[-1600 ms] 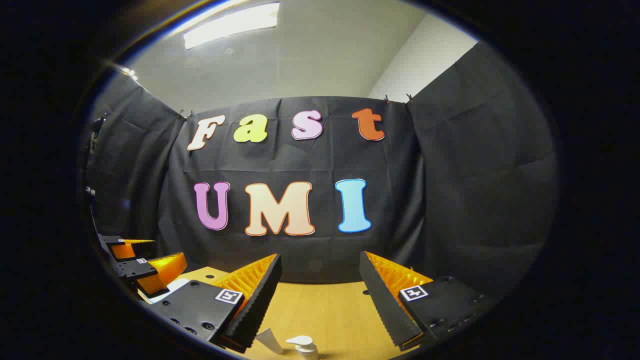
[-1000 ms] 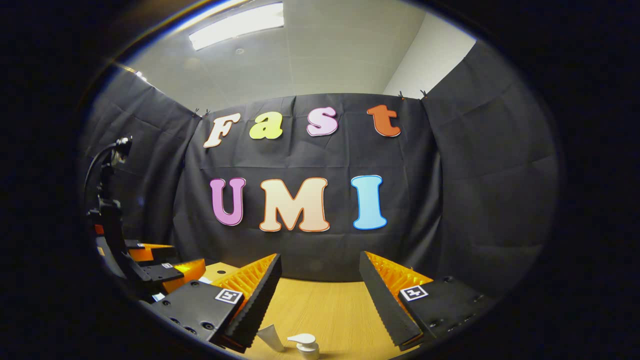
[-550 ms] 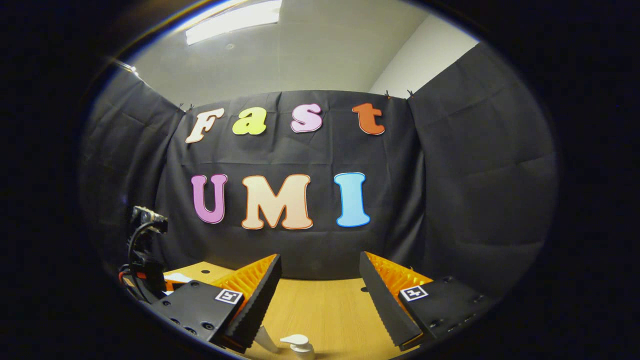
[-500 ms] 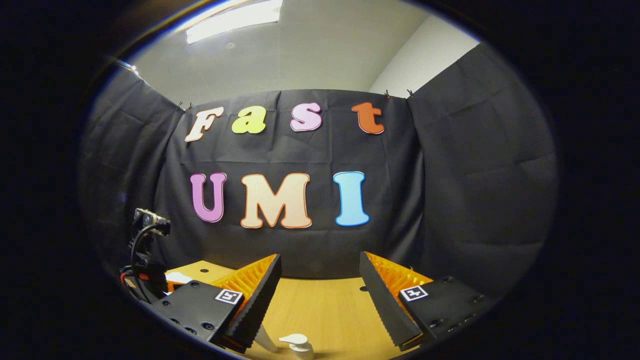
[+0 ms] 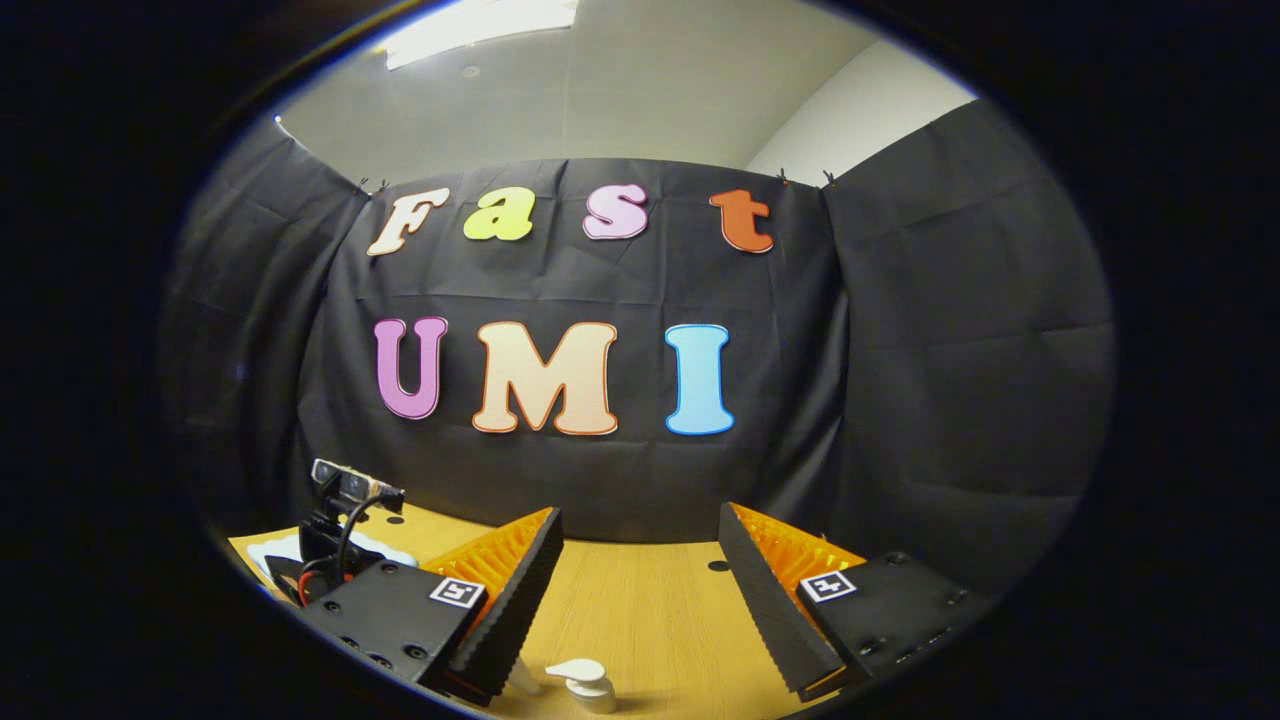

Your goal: First open the suitcase, pack the skin care products into it, and then close the suitcase.

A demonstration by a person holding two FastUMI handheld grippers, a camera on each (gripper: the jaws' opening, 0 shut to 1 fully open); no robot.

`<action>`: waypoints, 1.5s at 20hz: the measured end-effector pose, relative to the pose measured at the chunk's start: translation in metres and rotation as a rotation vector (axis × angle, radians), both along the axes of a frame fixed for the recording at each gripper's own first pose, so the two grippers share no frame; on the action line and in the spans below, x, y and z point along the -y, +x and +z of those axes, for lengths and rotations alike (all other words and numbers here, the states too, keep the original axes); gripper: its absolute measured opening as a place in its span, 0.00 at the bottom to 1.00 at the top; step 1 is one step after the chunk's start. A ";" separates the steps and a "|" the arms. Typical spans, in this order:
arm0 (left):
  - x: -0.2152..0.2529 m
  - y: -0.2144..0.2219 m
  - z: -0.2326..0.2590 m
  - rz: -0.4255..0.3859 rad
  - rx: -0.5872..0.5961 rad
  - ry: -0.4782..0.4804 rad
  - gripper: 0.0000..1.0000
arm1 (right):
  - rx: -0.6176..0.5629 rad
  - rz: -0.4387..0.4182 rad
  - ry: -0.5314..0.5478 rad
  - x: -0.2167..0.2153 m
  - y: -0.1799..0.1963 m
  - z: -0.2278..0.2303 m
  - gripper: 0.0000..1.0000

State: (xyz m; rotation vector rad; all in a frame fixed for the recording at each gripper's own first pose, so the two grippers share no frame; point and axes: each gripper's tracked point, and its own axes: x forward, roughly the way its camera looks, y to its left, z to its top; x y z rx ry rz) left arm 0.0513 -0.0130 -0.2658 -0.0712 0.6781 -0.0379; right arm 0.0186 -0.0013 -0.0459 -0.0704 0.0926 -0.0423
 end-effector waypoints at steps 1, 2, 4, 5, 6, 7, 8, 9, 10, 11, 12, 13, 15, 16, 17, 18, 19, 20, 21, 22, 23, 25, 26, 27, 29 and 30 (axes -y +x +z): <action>-0.001 0.000 -0.007 0.007 -0.024 0.008 0.98 | -0.004 0.002 -0.003 0.000 0.000 -0.001 0.98; -0.003 -0.001 -0.016 0.012 -0.051 0.012 0.98 | -0.008 0.002 -0.007 0.000 0.001 -0.002 0.98; 0.000 -0.005 -0.031 0.016 -0.114 -0.006 0.98 | -0.014 0.005 -0.010 -0.002 0.003 -0.004 0.98; 0.002 -0.006 -0.039 0.019 -0.136 -0.021 0.96 | -0.016 0.007 -0.013 -0.003 0.003 -0.005 0.98; 0.003 -0.008 -0.046 0.023 -0.158 -0.031 0.93 | -0.017 0.007 -0.018 -0.003 0.003 -0.005 0.98; 0.003 -0.006 -0.048 0.021 -0.165 -0.027 0.93 | -0.018 0.009 -0.024 -0.003 0.004 -0.006 0.98; 0.003 -0.003 -0.050 0.016 -0.163 -0.019 0.94 | -0.018 0.010 -0.029 -0.003 0.004 -0.006 0.99; 0.003 -0.002 -0.052 0.012 -0.171 -0.020 0.93 | -0.019 0.012 -0.033 -0.004 0.004 -0.006 0.99; 0.006 -0.002 -0.055 0.003 -0.181 -0.031 0.94 | -0.020 0.012 -0.038 -0.005 0.005 -0.007 0.99; 0.010 -0.003 -0.058 -0.013 -0.201 -0.052 0.93 | -0.021 0.012 -0.044 -0.005 0.006 -0.007 0.99; 0.010 -0.005 -0.062 -0.017 -0.223 -0.065 0.89 | -0.018 0.012 -0.047 -0.005 0.005 -0.007 0.99; 0.004 -0.004 -0.065 -0.016 -0.235 -0.045 0.80 | -0.015 0.012 -0.049 -0.006 0.005 -0.005 1.00; -0.013 -0.004 -0.070 0.000 -0.244 0.000 0.47 | -0.008 0.010 -0.054 -0.005 0.006 -0.004 0.99; -0.013 -0.006 -0.072 -0.002 -0.253 -0.016 0.31 | -0.005 0.011 -0.055 -0.006 0.005 -0.004 0.99; -0.011 -0.006 -0.071 -0.011 -0.270 -0.037 0.16 | -0.003 0.010 -0.054 -0.006 0.005 -0.004 0.99; -0.012 -0.006 -0.072 -0.025 -0.277 -0.045 0.10 | -0.003 0.010 -0.052 -0.006 0.006 -0.005 0.99; -0.010 -0.005 -0.069 -0.036 -0.275 -0.053 0.09 | -0.003 0.010 -0.050 -0.007 0.006 -0.006 0.99; -0.009 -0.006 -0.066 -0.047 -0.266 -0.054 0.05 | -0.003 0.011 -0.047 -0.008 0.006 -0.006 0.99; -0.008 -0.005 -0.061 -0.061 -0.248 -0.048 0.03 | -0.003 0.014 -0.044 -0.008 0.006 -0.007 0.99; -0.007 -0.006 -0.059 -0.080 -0.248 -0.036 0.00 | -0.002 0.017 -0.040 -0.010 0.006 -0.007 0.99; -0.006 -0.007 -0.052 -0.096 -0.246 -0.028 0.00 | 0.001 0.021 -0.038 -0.012 0.006 -0.007 0.99; -0.006 -0.006 -0.035 -0.105 -0.216 -0.034 0.00 | 0.006 0.030 -0.036 -0.015 0.007 -0.007 0.99; -0.006 -0.006 -0.024 -0.110 -0.205 -0.044 0.00 | 0.009 0.033 -0.032 -0.017 0.007 -0.006 0.99; -0.006 -0.004 -0.013 -0.108 -0.183 -0.059 0.00 | 0.011 0.038 -0.024 -0.019 0.006 -0.006 0.99; -0.009 0.003 0.008 -0.110 -0.154 -0.081 0.00 | 0.009 0.044 -0.011 -0.022 0.007 -0.008 0.99; -0.010 0.003 0.018 -0.109 -0.141 -0.087 0.00 | 0.008 0.046 -0.005 -0.024 0.008 -0.008 0.99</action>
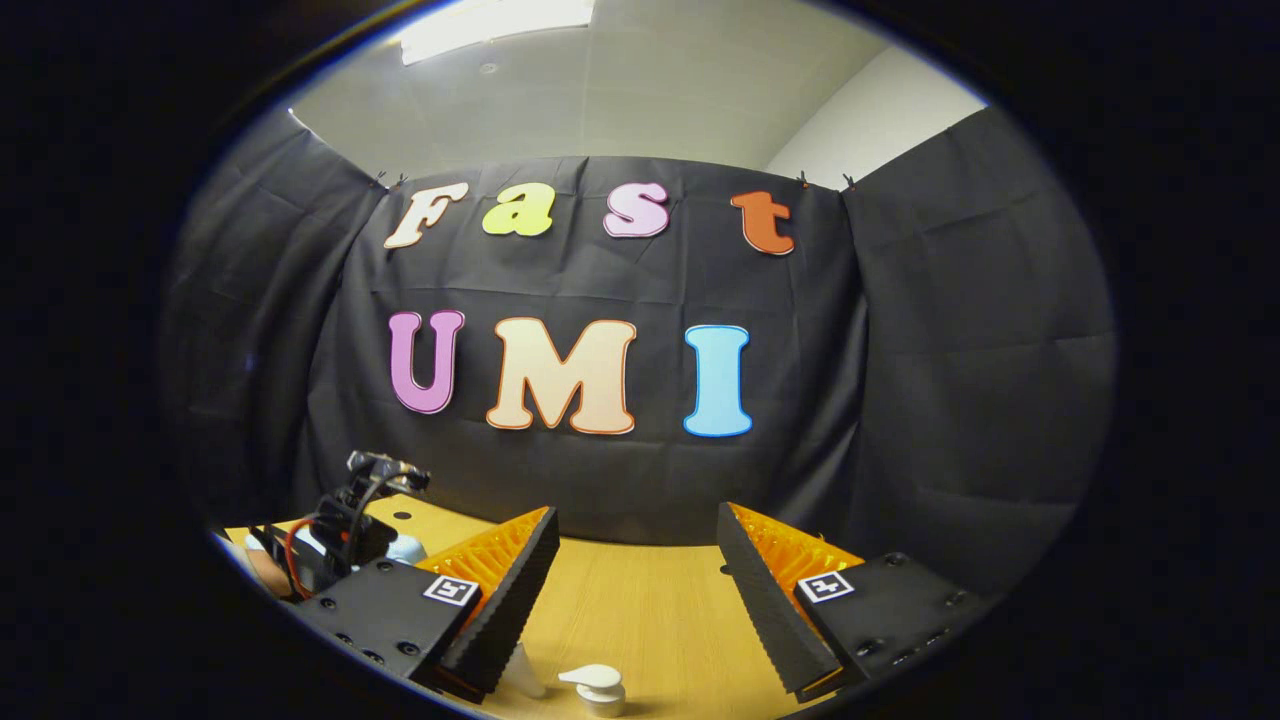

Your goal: First open the suitcase, pack the skin care products into it, and then close the suitcase.

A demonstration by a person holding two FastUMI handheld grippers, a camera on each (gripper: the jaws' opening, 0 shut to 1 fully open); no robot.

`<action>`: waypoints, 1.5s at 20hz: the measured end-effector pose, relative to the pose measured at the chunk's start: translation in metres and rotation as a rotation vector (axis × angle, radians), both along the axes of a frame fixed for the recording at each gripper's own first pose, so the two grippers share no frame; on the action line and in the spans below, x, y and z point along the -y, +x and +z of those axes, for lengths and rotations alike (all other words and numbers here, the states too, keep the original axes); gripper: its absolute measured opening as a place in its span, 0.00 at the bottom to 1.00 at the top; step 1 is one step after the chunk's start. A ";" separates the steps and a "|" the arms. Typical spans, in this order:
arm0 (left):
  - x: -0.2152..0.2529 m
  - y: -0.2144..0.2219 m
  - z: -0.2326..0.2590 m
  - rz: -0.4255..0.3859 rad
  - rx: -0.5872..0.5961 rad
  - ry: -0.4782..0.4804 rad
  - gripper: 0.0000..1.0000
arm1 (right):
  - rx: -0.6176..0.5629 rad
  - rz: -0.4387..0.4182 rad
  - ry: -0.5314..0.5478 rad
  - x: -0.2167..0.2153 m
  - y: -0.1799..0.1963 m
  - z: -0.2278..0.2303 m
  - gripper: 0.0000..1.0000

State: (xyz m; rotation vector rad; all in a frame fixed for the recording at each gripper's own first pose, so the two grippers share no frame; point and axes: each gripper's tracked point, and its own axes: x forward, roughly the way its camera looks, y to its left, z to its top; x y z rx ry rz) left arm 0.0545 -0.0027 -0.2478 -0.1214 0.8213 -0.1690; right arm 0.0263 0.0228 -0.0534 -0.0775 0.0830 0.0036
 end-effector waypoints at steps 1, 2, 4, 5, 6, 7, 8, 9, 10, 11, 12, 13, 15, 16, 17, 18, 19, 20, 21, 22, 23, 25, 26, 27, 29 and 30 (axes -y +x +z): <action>-0.004 0.001 0.008 0.004 0.009 -0.004 0.00 | -0.001 0.004 0.007 -0.003 0.000 -0.001 0.99; -0.010 0.004 0.017 0.013 0.025 -0.013 0.00 | -0.001 0.008 0.012 -0.005 0.000 -0.001 0.99; -0.021 0.007 0.035 0.021 0.049 -0.027 0.00 | 0.002 0.013 0.017 -0.011 0.001 -0.001 0.99; -0.028 0.009 0.042 0.024 0.060 -0.034 0.00 | 0.002 0.015 0.019 -0.014 0.000 -0.002 0.99; -0.035 0.009 0.049 0.020 0.064 -0.036 0.00 | 0.003 0.017 0.021 -0.016 0.001 -0.002 0.99; -0.043 0.012 0.059 0.016 0.074 -0.035 0.00 | 0.002 0.017 0.023 -0.019 0.001 -0.003 0.99; -0.053 0.014 0.068 0.020 0.091 -0.033 0.00 | 0.001 0.017 0.026 -0.023 0.001 -0.003 0.99; -0.062 0.016 0.076 0.024 0.105 -0.033 0.00 | 0.001 0.017 0.029 -0.025 0.001 -0.003 0.99; -0.071 0.017 0.085 0.027 0.115 -0.037 0.00 | 0.002 0.016 0.033 -0.028 0.002 -0.003 0.99; -0.080 0.017 0.092 0.034 0.125 -0.040 0.02 | 0.002 0.015 0.037 -0.032 0.002 -0.004 0.99; -0.090 0.019 0.099 0.034 0.135 -0.044 0.00 | -0.001 0.016 0.041 -0.037 0.003 -0.006 0.99; -0.099 0.020 0.104 0.040 0.142 -0.050 0.00 | -0.002 0.016 0.045 -0.042 0.003 -0.007 0.99; -0.115 0.020 0.112 0.041 0.157 -0.058 0.00 | -0.006 0.019 0.051 -0.054 0.005 -0.010 0.99; -0.123 0.019 0.116 0.044 0.162 -0.064 0.00 | -0.008 0.021 0.055 -0.060 0.006 -0.011 0.99; -0.131 0.019 0.120 0.042 0.167 -0.070 0.00 | -0.009 0.024 0.058 -0.068 0.008 -0.013 0.99; -0.138 0.020 0.123 0.042 0.180 -0.076 0.00 | -0.010 0.027 0.060 -0.075 0.010 -0.014 0.99; -0.146 0.020 0.126 0.043 0.187 -0.076 0.00 | -0.009 0.031 0.061 -0.083 0.011 -0.015 0.99; -0.154 0.021 0.128 0.043 0.198 -0.076 0.00 | -0.008 0.035 0.060 -0.090 0.012 -0.015 0.99; -0.164 0.022 0.131 0.048 0.205 -0.075 0.00 | -0.006 0.037 0.059 -0.097 0.013 -0.016 1.00; -0.173 0.023 0.132 0.045 0.212 -0.073 0.00 | -0.006 0.040 0.059 -0.105 0.014 -0.016 1.00; -0.184 0.025 0.135 0.053 0.216 -0.077 0.00 | -0.005 0.039 0.060 -0.111 0.015 -0.017 1.00; -0.209 0.029 0.137 0.066 0.225 -0.076 0.00 | -0.003 0.037 0.063 -0.123 0.017 -0.018 1.00; -0.224 0.031 0.137 0.077 0.232 -0.066 0.00 | -0.001 0.035 0.062 -0.129 0.018 -0.018 1.00; -0.238 0.032 0.136 0.084 0.237 -0.048 0.00 | 0.001 0.034 0.061 -0.135 0.019 -0.019 1.00; -0.268 0.035 0.136 0.101 0.246 0.000 0.00 | -0.002 0.033 0.057 -0.147 0.022 -0.021 0.99; -0.282 0.035 0.135 0.110 0.250 0.018 0.00 | -0.003 0.033 0.056 -0.153 0.024 -0.022 1.00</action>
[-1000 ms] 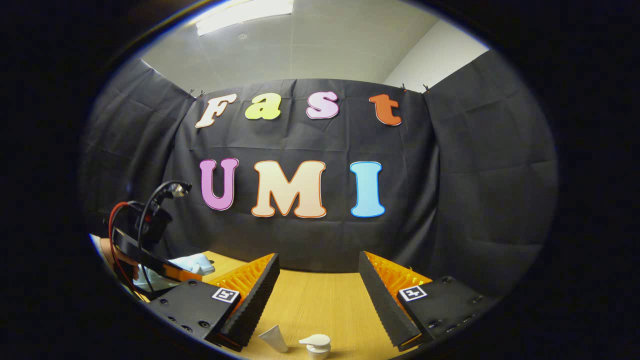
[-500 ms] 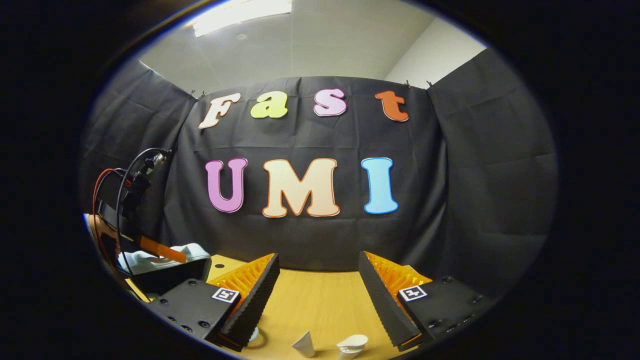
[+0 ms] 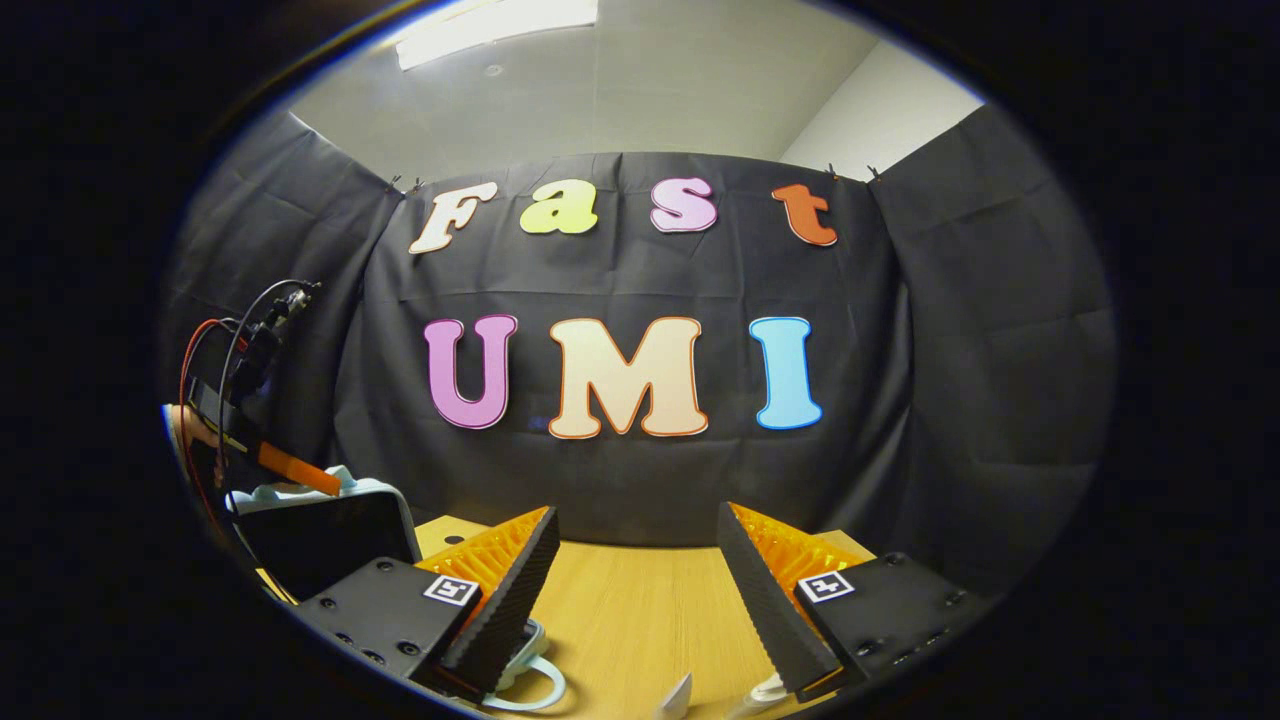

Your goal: First open the suitcase, pack the skin care products into it, and then close the suitcase.

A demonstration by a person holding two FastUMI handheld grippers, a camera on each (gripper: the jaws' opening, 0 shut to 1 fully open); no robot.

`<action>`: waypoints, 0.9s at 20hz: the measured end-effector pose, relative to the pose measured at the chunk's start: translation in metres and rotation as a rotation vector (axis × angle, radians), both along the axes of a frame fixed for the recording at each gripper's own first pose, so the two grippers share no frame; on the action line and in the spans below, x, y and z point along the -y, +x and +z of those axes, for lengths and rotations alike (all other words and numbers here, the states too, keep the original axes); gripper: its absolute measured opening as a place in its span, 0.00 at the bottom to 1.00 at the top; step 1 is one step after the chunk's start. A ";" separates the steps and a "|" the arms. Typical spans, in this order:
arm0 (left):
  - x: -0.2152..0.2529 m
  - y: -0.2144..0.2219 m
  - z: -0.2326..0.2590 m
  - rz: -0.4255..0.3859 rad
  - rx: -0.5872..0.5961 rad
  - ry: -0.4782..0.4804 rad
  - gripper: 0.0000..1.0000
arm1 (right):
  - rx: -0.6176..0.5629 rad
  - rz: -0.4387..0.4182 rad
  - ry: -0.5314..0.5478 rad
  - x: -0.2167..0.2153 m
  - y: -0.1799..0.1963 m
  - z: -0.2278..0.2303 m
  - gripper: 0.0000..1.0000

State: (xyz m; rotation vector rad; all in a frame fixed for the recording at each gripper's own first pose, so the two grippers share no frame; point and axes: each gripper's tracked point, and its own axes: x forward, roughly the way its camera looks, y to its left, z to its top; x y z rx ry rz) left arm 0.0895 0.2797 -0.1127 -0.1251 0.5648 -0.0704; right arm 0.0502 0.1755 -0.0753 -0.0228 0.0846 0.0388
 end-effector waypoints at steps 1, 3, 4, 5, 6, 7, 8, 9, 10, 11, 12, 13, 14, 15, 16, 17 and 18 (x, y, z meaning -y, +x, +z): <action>-0.013 0.002 -0.002 0.011 0.004 0.011 0.00 | -0.002 0.001 -0.001 -0.006 0.000 -0.001 1.00; -0.034 0.004 -0.007 0.033 -0.002 0.024 0.00 | -0.006 0.009 -0.002 -0.019 0.002 -0.003 0.99; -0.045 0.005 -0.010 0.043 -0.002 0.034 0.00 | -0.005 0.013 -0.005 -0.025 0.002 -0.002 0.99; -0.054 0.006 -0.012 0.050 -0.001 0.051 0.00 | 0.004 0.018 -0.005 -0.031 0.003 0.002 0.99; -0.064 0.006 -0.014 0.058 0.003 0.070 0.00 | 0.012 0.024 -0.006 -0.036 0.005 0.004 0.98; -0.073 0.007 -0.017 0.066 -0.003 0.083 0.00 | 0.019 0.027 -0.011 -0.040 0.005 0.006 1.00; -0.083 0.008 -0.023 0.077 -0.007 0.085 0.00 | 0.024 0.029 -0.018 -0.043 0.006 0.007 1.00; -0.092 0.009 -0.029 0.092 -0.015 0.089 0.00 | 0.028 0.031 -0.023 -0.047 0.007 0.009 1.00; -0.104 0.009 -0.034 0.111 -0.020 0.100 0.00 | 0.030 0.029 -0.026 -0.049 0.007 0.009 1.00; -0.116 0.009 -0.040 0.126 -0.037 0.115 0.00 | 0.032 0.027 -0.027 -0.049 0.006 0.010 0.99; -0.127 0.008 -0.047 0.145 -0.048 0.133 0.00 | 0.031 0.022 -0.025 -0.050 0.006 0.010 1.00; -0.139 0.007 -0.053 0.161 -0.056 0.141 0.00 | 0.032 0.018 -0.022 -0.051 0.005 0.011 1.00; -0.147 0.007 -0.058 0.174 -0.065 0.136 0.00 | 0.032 0.012 -0.021 -0.051 0.006 0.012 1.00; -0.157 0.007 -0.065 0.193 -0.074 0.135 0.00 | 0.031 0.008 -0.021 -0.051 0.006 0.011 1.00; -0.168 0.005 -0.074 0.209 -0.096 0.140 0.00 | 0.028 0.004 -0.023 -0.052 0.005 0.010 1.00; -0.176 0.008 -0.086 0.226 -0.108 0.141 0.00 | 0.026 0.004 -0.025 -0.053 0.005 0.009 1.00; -0.186 0.006 -0.097 0.240 -0.125 0.139 0.00 | 0.024 0.003 -0.028 -0.055 0.005 0.008 1.00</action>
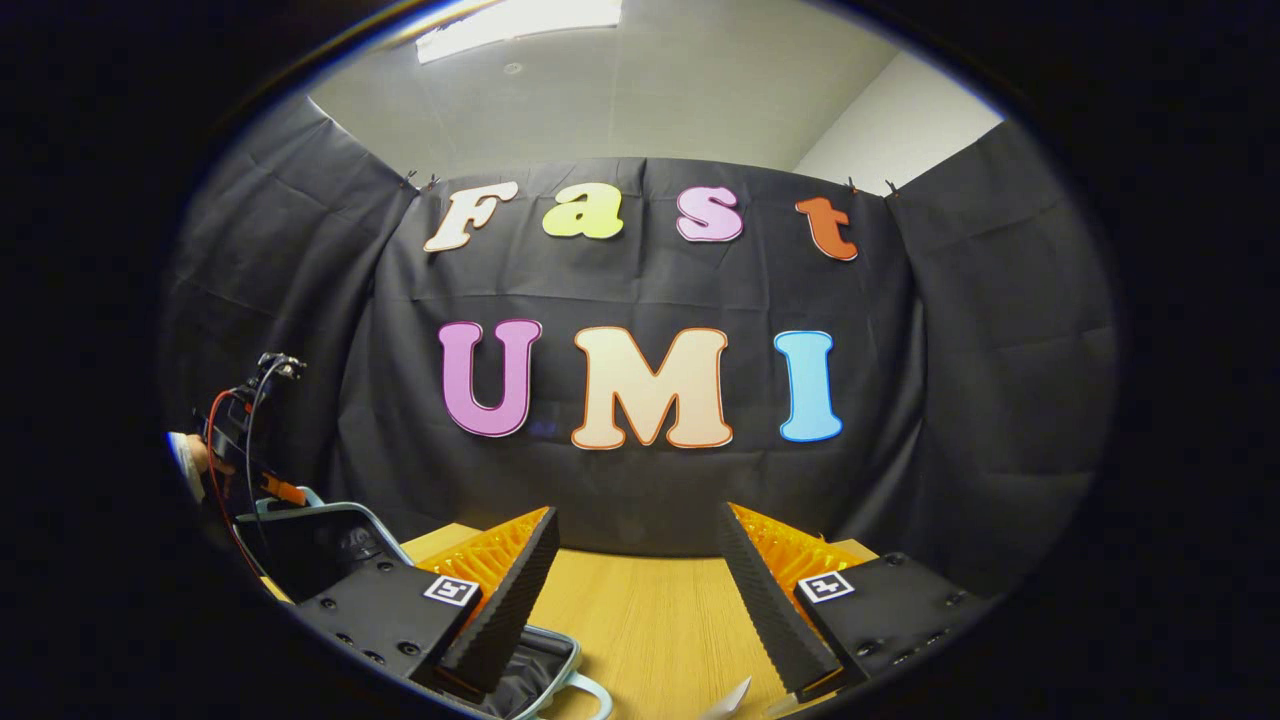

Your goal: First open the suitcase, pack the skin care products into it, and then close the suitcase.

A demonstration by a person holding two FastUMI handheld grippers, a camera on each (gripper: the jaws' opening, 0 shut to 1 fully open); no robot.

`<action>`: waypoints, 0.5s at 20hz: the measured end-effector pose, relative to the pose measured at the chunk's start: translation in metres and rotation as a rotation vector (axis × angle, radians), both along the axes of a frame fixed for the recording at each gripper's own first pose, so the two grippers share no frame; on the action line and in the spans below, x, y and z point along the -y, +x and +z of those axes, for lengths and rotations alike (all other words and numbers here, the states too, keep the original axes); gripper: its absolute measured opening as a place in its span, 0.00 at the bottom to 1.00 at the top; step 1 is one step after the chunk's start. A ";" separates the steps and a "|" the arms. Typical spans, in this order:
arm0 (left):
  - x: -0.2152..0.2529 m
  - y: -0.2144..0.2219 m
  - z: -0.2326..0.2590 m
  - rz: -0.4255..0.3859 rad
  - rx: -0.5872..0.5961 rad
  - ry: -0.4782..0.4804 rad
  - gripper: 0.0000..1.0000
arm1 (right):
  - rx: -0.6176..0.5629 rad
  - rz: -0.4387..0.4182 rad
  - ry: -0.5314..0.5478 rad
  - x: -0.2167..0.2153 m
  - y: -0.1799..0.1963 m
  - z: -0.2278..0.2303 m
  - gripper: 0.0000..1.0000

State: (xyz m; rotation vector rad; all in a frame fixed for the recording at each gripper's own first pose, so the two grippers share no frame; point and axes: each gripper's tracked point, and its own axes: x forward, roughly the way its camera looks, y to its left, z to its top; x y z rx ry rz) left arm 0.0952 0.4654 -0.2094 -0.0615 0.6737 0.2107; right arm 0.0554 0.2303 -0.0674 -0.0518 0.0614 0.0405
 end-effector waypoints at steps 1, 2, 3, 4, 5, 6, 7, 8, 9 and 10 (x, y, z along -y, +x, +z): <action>-0.013 0.001 -0.007 0.018 -0.008 0.021 0.00 | -0.002 0.000 0.000 -0.001 -0.002 0.001 1.00; -0.024 -0.001 -0.017 0.032 -0.020 0.015 0.00 | -0.001 -0.002 0.004 -0.002 -0.002 0.001 1.00; -0.026 -0.004 -0.027 0.046 -0.048 -0.014 0.00 | -0.002 -0.003 0.007 -0.002 -0.002 0.001 1.00; -0.028 -0.006 -0.040 0.065 -0.069 -0.041 0.00 | -0.003 -0.006 0.006 -0.002 -0.002 0.001 1.00; -0.031 -0.007 -0.049 0.079 -0.086 -0.052 0.00 | -0.007 -0.010 0.001 -0.001 -0.002 -0.001 0.99; -0.035 -0.010 -0.061 0.089 -0.106 -0.059 0.00 | -0.012 -0.012 -0.003 0.000 -0.002 -0.002 0.99; -0.036 -0.009 -0.068 0.096 -0.115 -0.064 0.00 | -0.016 -0.014 -0.005 -0.001 -0.003 -0.003 1.00; -0.037 -0.008 -0.075 0.106 -0.123 -0.069 0.00 | -0.022 -0.015 -0.007 -0.001 -0.002 -0.005 1.00; -0.036 -0.007 -0.079 0.109 -0.130 -0.074 0.00 | -0.026 -0.015 -0.011 -0.001 -0.003 -0.006 0.99; -0.038 -0.008 -0.082 0.115 -0.136 -0.075 0.00 | -0.029 -0.016 -0.014 0.000 -0.003 -0.007 0.98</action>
